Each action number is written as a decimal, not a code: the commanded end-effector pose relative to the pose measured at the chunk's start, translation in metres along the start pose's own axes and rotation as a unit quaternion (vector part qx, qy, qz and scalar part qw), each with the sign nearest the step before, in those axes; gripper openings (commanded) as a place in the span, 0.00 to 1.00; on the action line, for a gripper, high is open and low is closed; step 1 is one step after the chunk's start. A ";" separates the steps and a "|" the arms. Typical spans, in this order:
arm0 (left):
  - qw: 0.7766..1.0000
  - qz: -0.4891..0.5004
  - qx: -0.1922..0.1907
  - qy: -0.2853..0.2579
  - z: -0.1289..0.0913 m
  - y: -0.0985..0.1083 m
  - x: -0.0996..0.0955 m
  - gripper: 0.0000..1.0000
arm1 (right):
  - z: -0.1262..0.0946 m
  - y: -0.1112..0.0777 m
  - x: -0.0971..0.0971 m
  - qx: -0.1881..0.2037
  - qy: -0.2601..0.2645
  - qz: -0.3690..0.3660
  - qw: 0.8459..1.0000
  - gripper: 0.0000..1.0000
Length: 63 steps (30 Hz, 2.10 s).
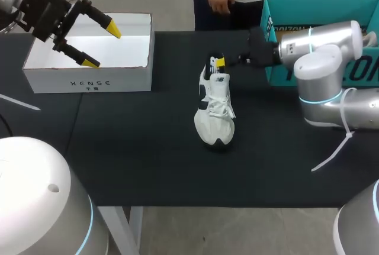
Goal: Take the shoe out of the shoebox, open the shoe tongue, remove and reinsert the insole, then place the shoe into the shoebox
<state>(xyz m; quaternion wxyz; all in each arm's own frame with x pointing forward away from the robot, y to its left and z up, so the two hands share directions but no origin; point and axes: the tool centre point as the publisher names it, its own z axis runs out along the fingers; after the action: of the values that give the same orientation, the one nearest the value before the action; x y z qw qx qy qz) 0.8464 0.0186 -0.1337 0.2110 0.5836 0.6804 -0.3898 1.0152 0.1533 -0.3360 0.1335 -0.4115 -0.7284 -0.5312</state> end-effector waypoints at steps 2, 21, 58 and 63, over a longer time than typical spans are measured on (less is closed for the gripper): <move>1.000 0.000 0.000 0.002 0.000 0.000 0.000 1.00 | 0.002 -0.008 0.002 0.002 0.003 0.005 1.000 0.00; 1.000 0.000 0.000 0.002 0.000 0.000 0.000 1.00 | 0.012 -0.032 0.007 0.030 0.020 0.019 0.999 0.00; 1.000 0.000 0.000 0.002 0.000 0.000 0.000 1.00 | -0.002 -0.020 0.004 0.014 0.012 0.017 1.000 0.33; 1.000 0.000 0.000 0.002 0.000 0.000 0.000 1.00 | 0.002 -0.022 0.006 0.019 0.014 0.016 1.000 0.00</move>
<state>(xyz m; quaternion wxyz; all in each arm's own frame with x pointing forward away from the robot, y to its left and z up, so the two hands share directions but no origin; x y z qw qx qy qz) 0.8464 0.0186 -0.1337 0.2110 0.5836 0.6804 -0.3898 0.9949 0.1528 -0.3474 0.1604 -0.4118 -0.7283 -0.5236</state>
